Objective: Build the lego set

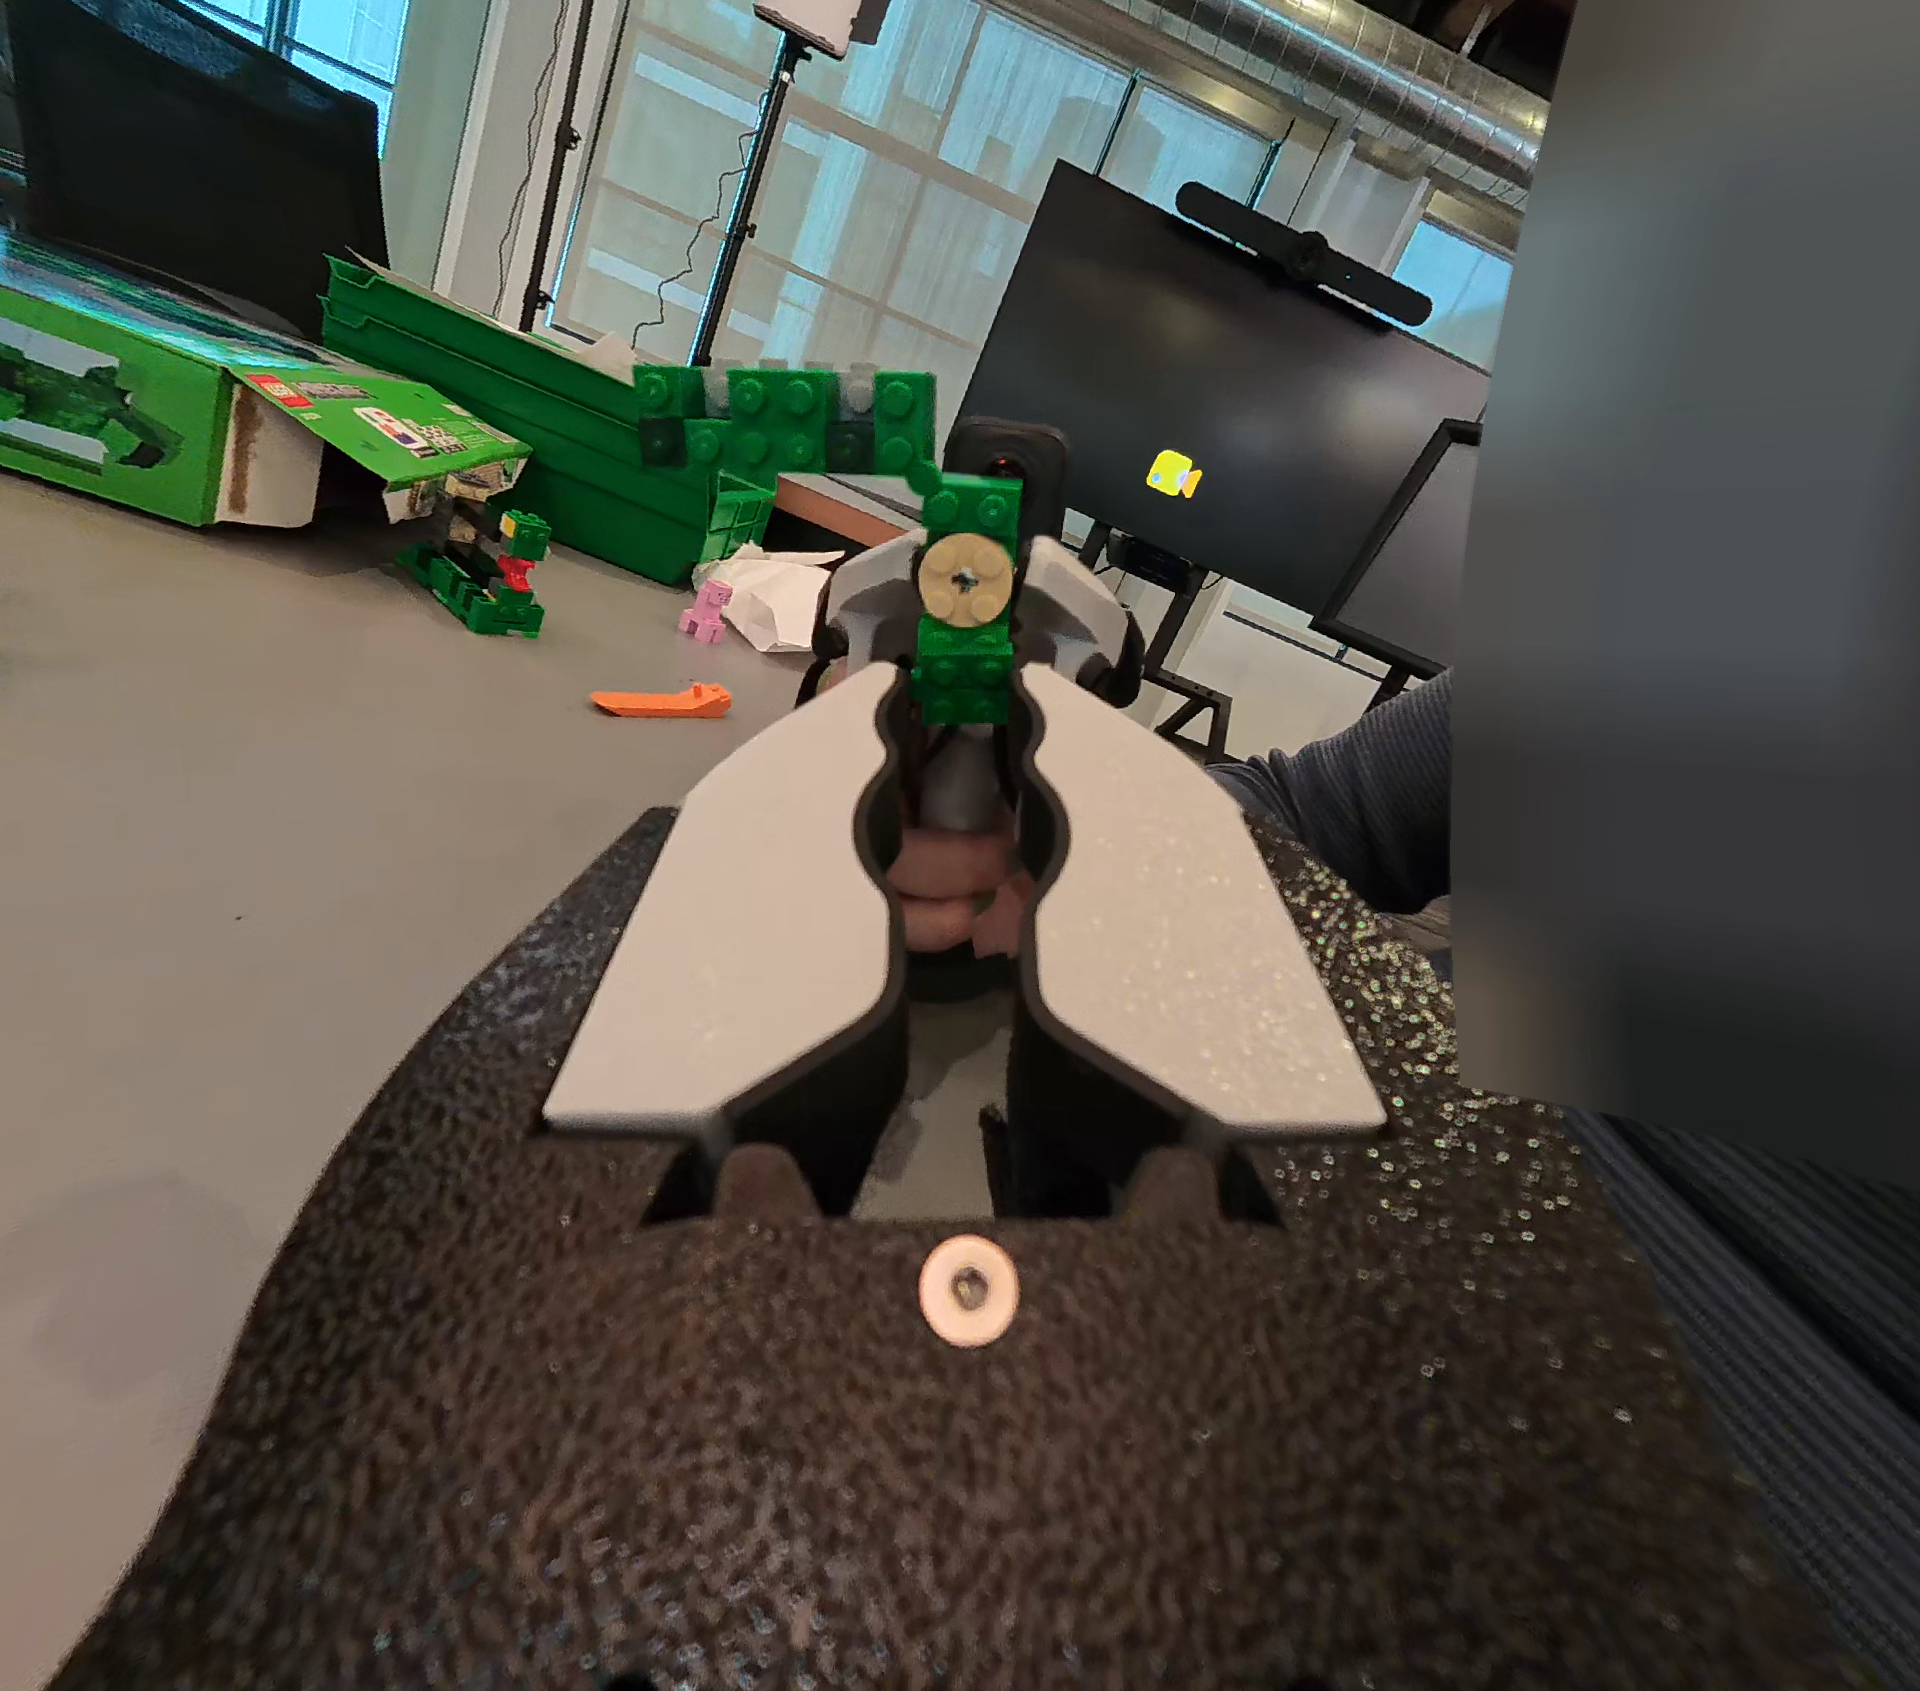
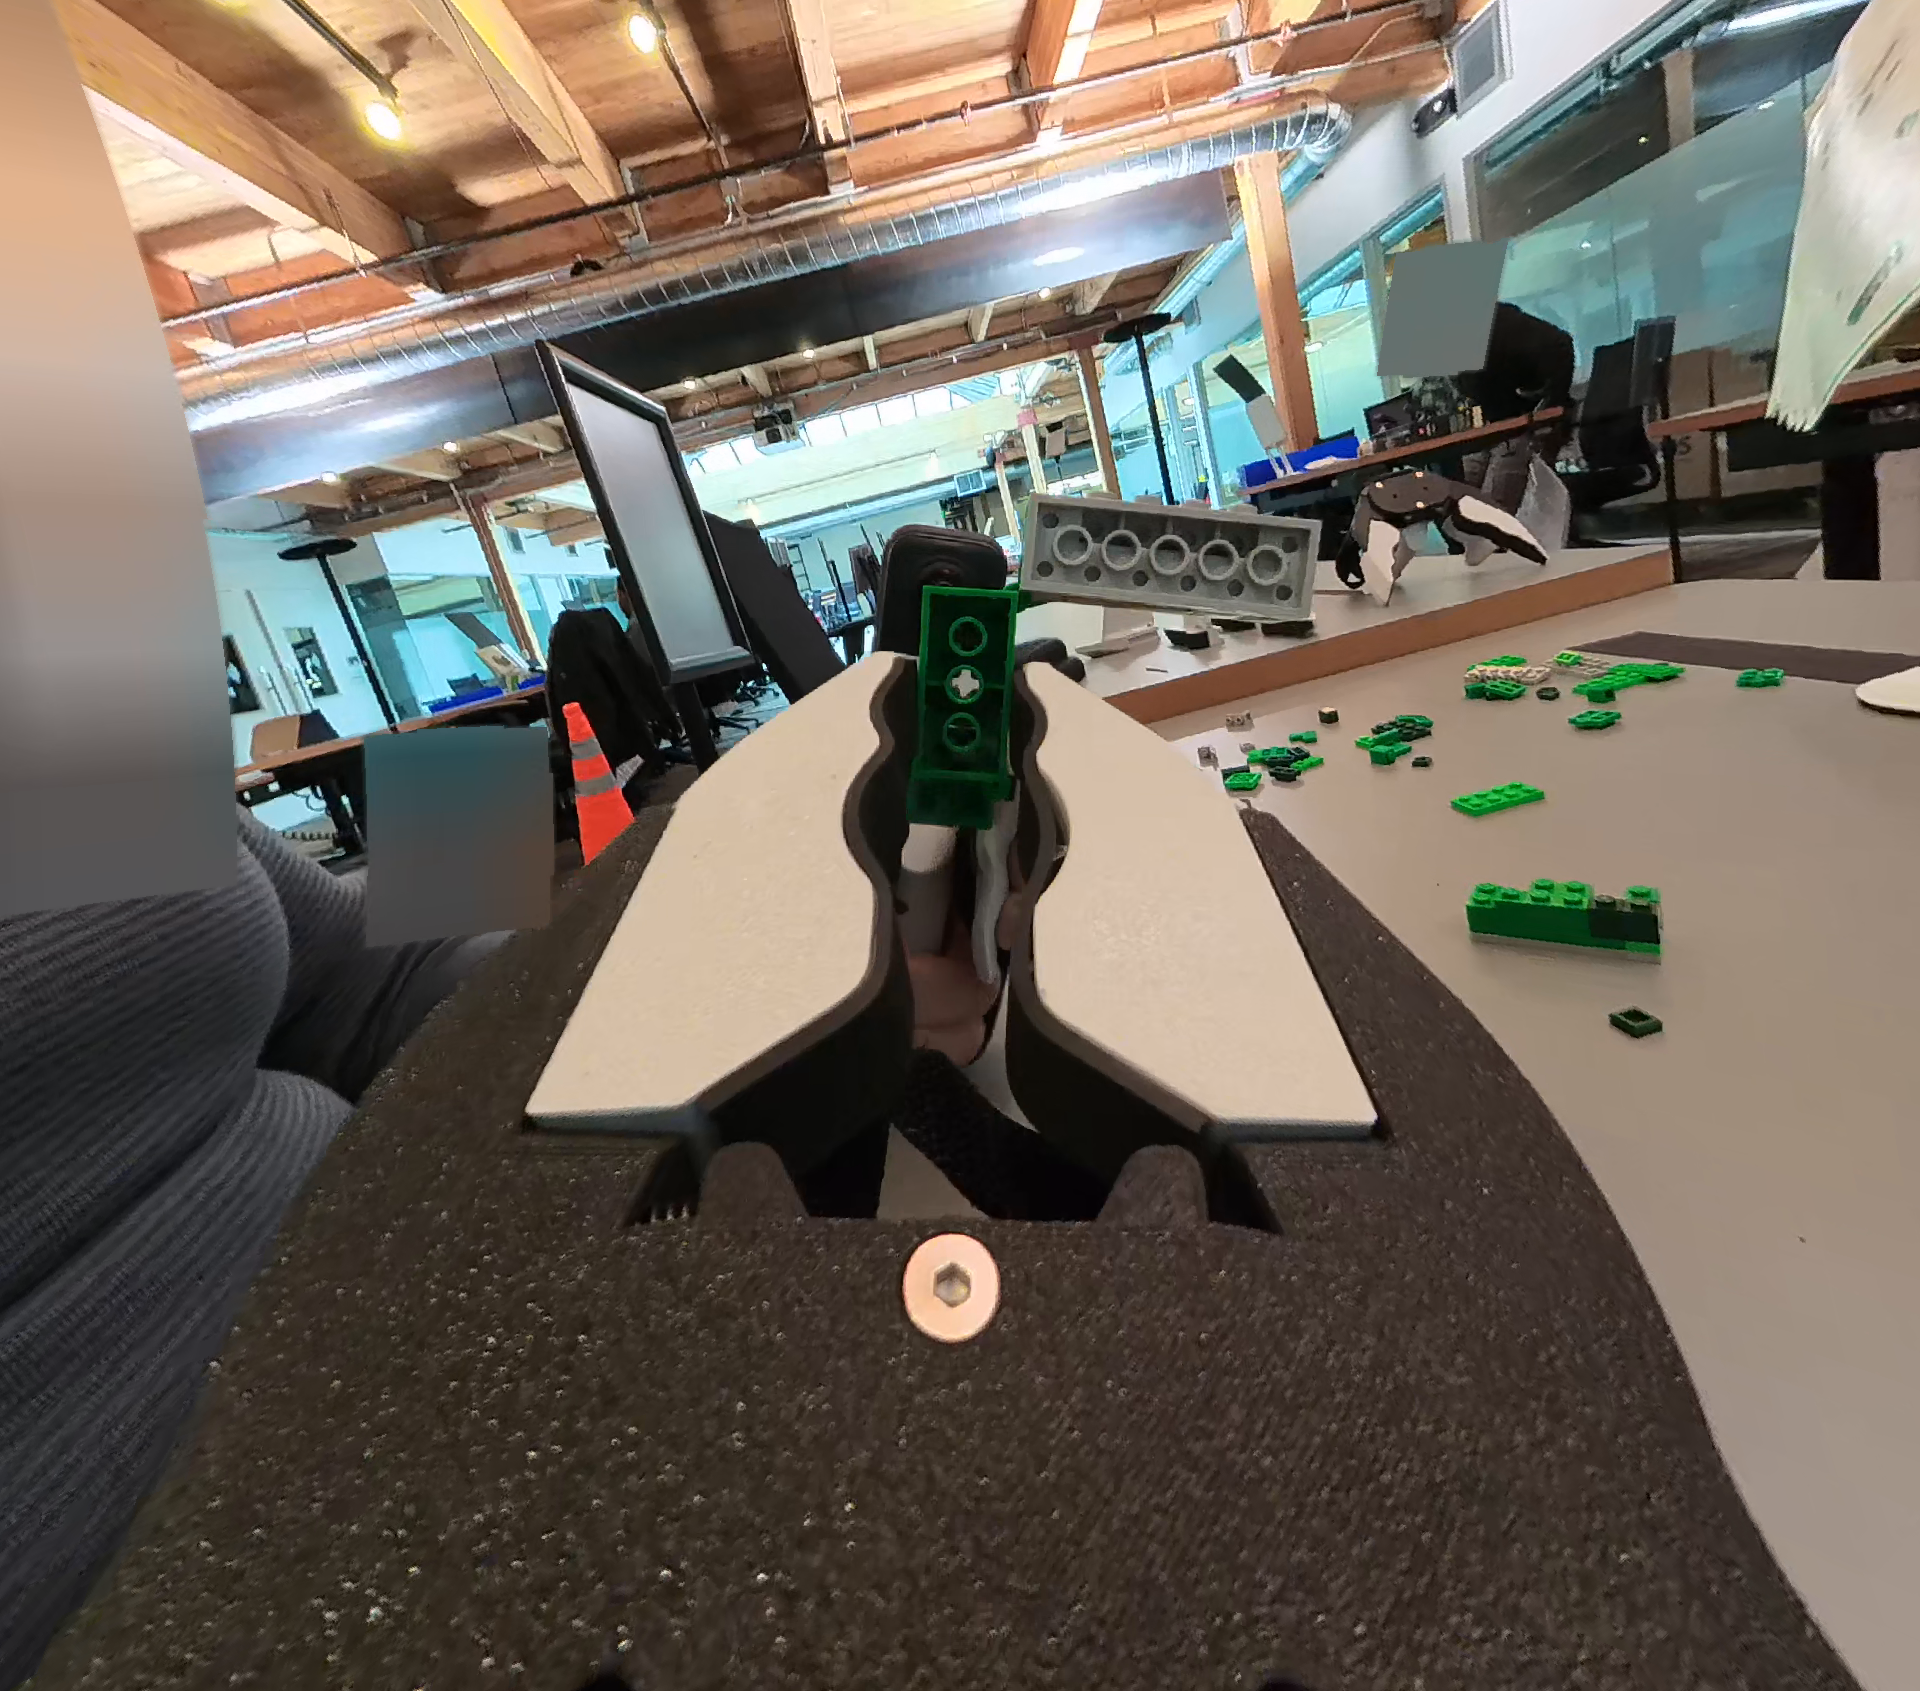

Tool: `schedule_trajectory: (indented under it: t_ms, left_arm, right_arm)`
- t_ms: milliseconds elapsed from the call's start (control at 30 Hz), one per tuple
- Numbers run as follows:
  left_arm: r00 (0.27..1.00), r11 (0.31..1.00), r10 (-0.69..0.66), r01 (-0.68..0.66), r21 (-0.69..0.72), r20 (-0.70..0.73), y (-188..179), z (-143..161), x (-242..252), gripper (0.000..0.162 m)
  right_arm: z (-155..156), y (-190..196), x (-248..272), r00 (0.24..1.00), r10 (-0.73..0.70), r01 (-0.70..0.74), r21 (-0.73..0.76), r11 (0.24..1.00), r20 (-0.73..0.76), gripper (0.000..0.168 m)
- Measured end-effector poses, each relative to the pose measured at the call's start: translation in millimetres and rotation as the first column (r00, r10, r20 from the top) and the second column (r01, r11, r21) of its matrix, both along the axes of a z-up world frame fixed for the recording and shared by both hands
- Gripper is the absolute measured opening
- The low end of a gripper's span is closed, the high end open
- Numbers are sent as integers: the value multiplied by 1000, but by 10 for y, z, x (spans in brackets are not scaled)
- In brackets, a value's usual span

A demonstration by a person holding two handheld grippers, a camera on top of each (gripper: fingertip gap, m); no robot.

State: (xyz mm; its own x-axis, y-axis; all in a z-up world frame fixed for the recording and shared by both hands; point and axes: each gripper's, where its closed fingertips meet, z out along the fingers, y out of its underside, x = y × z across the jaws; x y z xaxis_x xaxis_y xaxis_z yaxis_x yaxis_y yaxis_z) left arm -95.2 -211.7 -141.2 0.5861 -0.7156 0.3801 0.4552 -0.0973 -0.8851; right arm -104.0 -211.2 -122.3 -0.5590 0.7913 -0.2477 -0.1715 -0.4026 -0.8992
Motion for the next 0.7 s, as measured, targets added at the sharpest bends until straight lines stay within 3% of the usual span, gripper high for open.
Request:
schedule_trajectory:
  t_ms: [400, 700]
  left_arm:
    - [998, 999, -34, 33, -29, -43, -24, -66, 25, 17]
    - [994, 992, -105, 104, -66, -13, -33, -103, 65, 17]
  right_arm:
    - [-84, -55, 26, 997, 60, -66, 117, 991, 51, 16]
    - [-106, -84, 28, 994, 100, -103, 76, 992, 40, 16]
